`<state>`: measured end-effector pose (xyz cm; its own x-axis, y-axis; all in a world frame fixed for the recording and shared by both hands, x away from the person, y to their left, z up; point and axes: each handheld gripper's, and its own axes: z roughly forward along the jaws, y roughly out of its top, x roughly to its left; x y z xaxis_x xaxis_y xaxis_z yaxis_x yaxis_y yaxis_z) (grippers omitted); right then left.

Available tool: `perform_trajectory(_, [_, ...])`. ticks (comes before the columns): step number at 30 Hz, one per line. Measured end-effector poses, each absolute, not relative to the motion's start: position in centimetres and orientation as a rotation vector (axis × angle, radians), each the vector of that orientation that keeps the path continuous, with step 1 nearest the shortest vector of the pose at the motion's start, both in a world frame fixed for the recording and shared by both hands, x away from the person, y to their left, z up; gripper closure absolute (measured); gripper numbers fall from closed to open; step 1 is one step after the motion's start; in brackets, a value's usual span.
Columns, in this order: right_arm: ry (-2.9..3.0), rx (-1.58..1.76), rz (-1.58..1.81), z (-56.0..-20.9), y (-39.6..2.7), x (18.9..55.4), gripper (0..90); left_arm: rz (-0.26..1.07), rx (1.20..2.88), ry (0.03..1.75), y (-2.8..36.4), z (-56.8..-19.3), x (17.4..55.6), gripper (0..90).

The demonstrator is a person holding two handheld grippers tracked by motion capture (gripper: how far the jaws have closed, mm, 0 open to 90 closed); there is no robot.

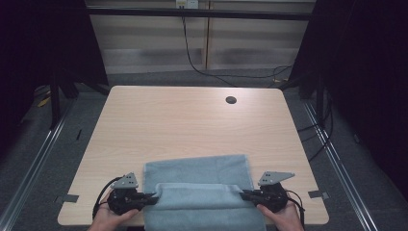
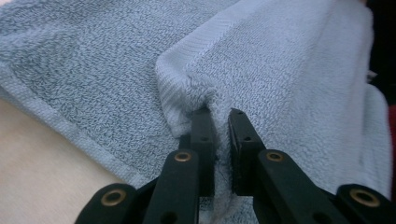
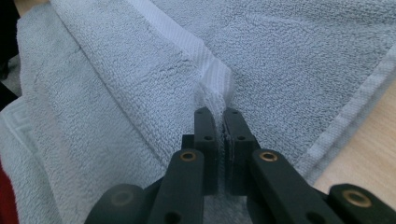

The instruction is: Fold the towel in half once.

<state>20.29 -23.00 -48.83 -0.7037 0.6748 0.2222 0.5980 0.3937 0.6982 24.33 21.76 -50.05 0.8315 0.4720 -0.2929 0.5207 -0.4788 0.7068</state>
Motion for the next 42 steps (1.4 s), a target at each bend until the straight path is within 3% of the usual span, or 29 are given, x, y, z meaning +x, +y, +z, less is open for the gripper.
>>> perform_trajectory(4, [2.531,1.183,1.189,-49.2,-22.9,21.2,86.7,-0.101,2.124,0.77,22.0,-50.3,25.7,83.7])
perform_trajectory(8, [2.528,1.211,1.201,-49.5,-22.5,22.7,86.8,-0.009,2.147,0.758,21.9,-50.2,27.0,84.0])
perform_trajectory(12, [2.542,1.225,1.198,-49.4,-21.7,24.4,86.7,-0.025,2.102,0.81,22.5,-50.6,29.4,84.7])
perform_trajectory(16, [2.592,1.2,1.167,-49.1,-19.9,25.6,86.7,0.113,2.155,0.805,22.7,-50.2,31.3,84.8])
perform_trajectory(20, [2.597,1.162,1.154,-49.2,-18.1,27.4,86.7,0.112,2.131,0.857,23.5,-50.3,33.4,84.8])
perform_trajectory(24, [2.552,1.207,1.168,-49.4,-17.8,29.5,86.7,0.213,2.128,0.894,24.0,-50.3,35.5,84.8])
perform_trajectory(42, [2.378,1.321,1.061,-49.6,-18.9,39.0,86.7,0.206,2.071,1.011,22.4,-50.5,41.5,84.9])
